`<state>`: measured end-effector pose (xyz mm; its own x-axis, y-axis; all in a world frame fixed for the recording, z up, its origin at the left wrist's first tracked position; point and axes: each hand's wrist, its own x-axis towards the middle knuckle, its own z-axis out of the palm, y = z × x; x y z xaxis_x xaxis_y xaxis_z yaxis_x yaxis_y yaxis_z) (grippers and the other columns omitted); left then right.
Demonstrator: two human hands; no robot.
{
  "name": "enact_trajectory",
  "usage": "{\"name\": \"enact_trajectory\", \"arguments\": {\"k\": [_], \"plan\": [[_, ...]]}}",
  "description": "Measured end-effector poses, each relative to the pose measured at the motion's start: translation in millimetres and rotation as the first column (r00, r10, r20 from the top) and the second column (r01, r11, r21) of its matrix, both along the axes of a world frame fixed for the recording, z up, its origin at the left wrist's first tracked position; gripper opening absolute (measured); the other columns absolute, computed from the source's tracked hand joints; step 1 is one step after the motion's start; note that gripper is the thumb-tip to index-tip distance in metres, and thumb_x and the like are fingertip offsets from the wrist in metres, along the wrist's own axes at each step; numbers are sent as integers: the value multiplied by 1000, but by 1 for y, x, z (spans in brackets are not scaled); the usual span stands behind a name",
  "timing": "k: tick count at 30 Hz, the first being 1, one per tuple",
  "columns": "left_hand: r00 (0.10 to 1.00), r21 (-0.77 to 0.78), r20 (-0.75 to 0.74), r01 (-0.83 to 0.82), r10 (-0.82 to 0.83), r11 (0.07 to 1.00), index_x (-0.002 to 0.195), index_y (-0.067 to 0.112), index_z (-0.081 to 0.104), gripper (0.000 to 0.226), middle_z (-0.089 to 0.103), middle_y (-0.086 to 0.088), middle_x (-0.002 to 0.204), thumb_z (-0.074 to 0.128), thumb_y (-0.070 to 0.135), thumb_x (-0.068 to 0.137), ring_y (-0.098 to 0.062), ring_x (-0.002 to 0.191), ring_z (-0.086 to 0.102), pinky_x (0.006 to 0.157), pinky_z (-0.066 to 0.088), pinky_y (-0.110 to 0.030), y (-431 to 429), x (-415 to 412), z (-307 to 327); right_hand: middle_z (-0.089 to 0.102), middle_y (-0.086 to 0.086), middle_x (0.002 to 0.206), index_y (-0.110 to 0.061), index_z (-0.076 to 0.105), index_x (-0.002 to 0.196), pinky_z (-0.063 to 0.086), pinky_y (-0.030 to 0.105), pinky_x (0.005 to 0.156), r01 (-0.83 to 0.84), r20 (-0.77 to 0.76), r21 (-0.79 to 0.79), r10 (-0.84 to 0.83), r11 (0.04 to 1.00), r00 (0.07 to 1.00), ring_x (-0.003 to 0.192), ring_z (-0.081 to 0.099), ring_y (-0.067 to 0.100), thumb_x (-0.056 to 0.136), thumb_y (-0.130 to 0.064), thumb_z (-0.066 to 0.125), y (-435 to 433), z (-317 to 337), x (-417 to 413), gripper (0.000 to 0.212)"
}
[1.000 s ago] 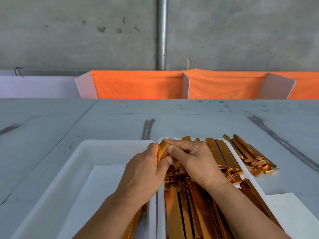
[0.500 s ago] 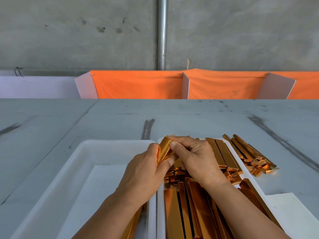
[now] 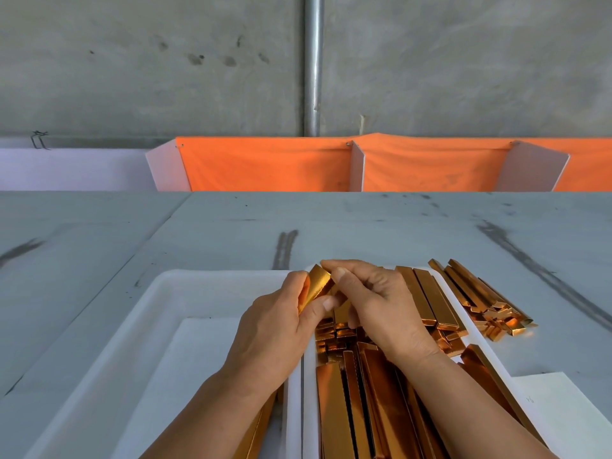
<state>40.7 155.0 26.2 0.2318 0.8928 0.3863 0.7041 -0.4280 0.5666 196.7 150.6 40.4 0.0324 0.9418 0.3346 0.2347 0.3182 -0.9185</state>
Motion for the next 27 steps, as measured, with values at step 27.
{"name": "enact_trajectory", "arguments": {"k": [27], "plan": [[987, 142, -116, 128, -112, 982, 138, 39, 37, 64, 57, 18, 93, 29, 72, 84, -3, 87, 59, 78, 53, -23, -1, -2, -2, 57, 7, 57, -4, 65, 88, 43, 19, 39, -353, -547, -294, 146, 888, 824, 47, 48, 12, 78, -18, 73, 6, 11, 10, 19]]}}
